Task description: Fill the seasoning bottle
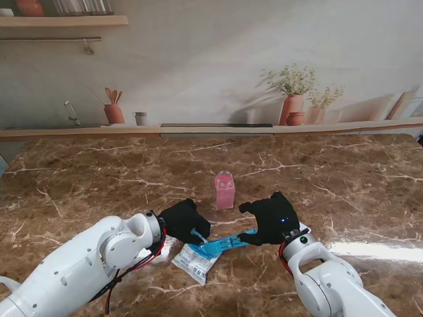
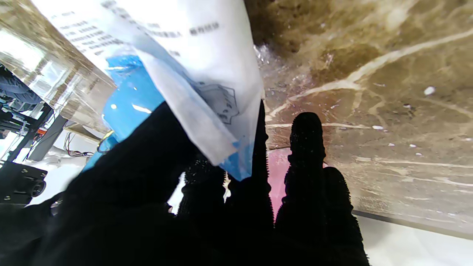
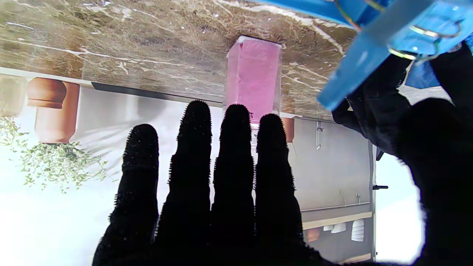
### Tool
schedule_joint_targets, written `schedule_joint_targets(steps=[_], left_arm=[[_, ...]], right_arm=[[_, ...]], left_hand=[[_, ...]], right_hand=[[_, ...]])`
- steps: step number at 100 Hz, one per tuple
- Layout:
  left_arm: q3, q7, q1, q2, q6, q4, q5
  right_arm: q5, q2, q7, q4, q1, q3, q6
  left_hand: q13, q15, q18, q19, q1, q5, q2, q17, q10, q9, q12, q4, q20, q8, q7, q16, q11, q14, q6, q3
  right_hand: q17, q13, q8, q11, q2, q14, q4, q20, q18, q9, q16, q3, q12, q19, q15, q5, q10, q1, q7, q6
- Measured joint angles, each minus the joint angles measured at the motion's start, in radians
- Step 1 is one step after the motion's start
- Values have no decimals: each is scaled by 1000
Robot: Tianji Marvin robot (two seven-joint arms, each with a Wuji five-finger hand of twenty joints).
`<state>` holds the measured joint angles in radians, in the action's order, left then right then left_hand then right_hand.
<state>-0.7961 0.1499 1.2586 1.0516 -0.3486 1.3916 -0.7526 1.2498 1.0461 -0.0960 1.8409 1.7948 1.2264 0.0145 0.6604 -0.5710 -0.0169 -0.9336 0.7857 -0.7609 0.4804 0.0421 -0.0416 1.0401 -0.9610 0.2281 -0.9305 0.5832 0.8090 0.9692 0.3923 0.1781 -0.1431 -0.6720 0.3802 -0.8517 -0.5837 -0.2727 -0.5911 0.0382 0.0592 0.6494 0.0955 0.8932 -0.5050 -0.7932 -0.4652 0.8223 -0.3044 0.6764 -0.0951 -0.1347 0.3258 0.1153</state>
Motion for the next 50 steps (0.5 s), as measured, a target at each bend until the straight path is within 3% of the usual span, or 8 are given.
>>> schedule_joint_targets(steps=[9, 11, 13, 19, 38, 41, 50], left_arm=[[-7, -58, 7, 1, 0, -4, -27], [-10, -79, 10, 2, 0, -7, -34], [-13, -96, 12, 4, -1, -9, -37], [-29, -117, 21, 9, -1, -10, -35], [-79, -150, 57, 26, -13, -1, 2], [-91, -157, 67, 28, -16, 6, 3], [-113, -252, 94, 35, -22, 17, -1]], right_arm=[[-10, 1, 4, 0, 0, 0, 8], [-14, 1, 6, 0, 0, 0, 9], [-18, 2, 8, 0, 0, 1, 10], [-31, 3, 11, 0, 0, 1, 14], [-36, 5, 6, -2, 0, 1, 34], [-36, 6, 6, -2, 0, 1, 36], [-36, 7, 5, -1, 3, 2, 39]], left_hand=[[-29, 27, -15, 1, -54, 21, 0, 2, 11, -92, 170, -34, 0, -42, -36, -57, -6, -2, -18, -37], [-32, 38, -18, 4, -62, 25, -3, 4, 12, -119, 235, -58, 0, -53, -46, -66, 4, -3, -19, -50], [-32, 39, -19, 8, -73, 49, -8, 4, 15, -144, 287, -58, 0, -55, -53, -74, 12, -3, -19, -40], [-61, 57, -21, 15, -108, 33, -2, 6, 22, -181, 367, -58, 0, -69, -65, -88, 18, -4, -19, -34], [-90, 99, -22, 76, -210, 32, -8, 6, 37, -217, 436, -68, 15, -102, -112, -134, 14, -5, -9, 23], [-90, 99, -22, 77, -230, 31, -12, 6, 38, -217, 436, -80, 16, -102, -112, -136, 14, -5, -5, 24], [-90, 100, -37, 77, -244, 31, -12, -7, 38, -217, 436, -90, 17, -101, -112, -136, 14, -5, -4, 21]], right_hand=[[0, 0, 0, 0, 0, 0, 0, 0, 0, 0, 0, 0, 0, 0, 0, 0, 0, 0, 0, 0], [0, 0, 0, 0, 0, 0, 0, 0, 0, 0, 0, 0, 0, 0, 0, 0, 0, 0, 0, 0], [0, 0, 0, 0, 0, 0, 0, 0, 0, 0, 0, 0, 0, 0, 0, 0, 0, 0, 0, 0], [0, 0, 0, 0, 0, 0, 0, 0, 0, 0, 0, 0, 0, 0, 0, 0, 0, 0, 0, 0], [0, 0, 0, 0, 0, -1, 0, 0, 0, 0, 0, 0, 0, 0, 0, 0, 0, 0, 0, 0], [0, 0, 0, 0, 0, -1, 0, 0, 0, 0, 0, 0, 0, 0, 0, 0, 0, 0, 0, -1], [0, 0, 0, 0, 0, -1, 0, 0, 0, 0, 0, 0, 0, 0, 0, 0, 1, 0, 0, -1]])
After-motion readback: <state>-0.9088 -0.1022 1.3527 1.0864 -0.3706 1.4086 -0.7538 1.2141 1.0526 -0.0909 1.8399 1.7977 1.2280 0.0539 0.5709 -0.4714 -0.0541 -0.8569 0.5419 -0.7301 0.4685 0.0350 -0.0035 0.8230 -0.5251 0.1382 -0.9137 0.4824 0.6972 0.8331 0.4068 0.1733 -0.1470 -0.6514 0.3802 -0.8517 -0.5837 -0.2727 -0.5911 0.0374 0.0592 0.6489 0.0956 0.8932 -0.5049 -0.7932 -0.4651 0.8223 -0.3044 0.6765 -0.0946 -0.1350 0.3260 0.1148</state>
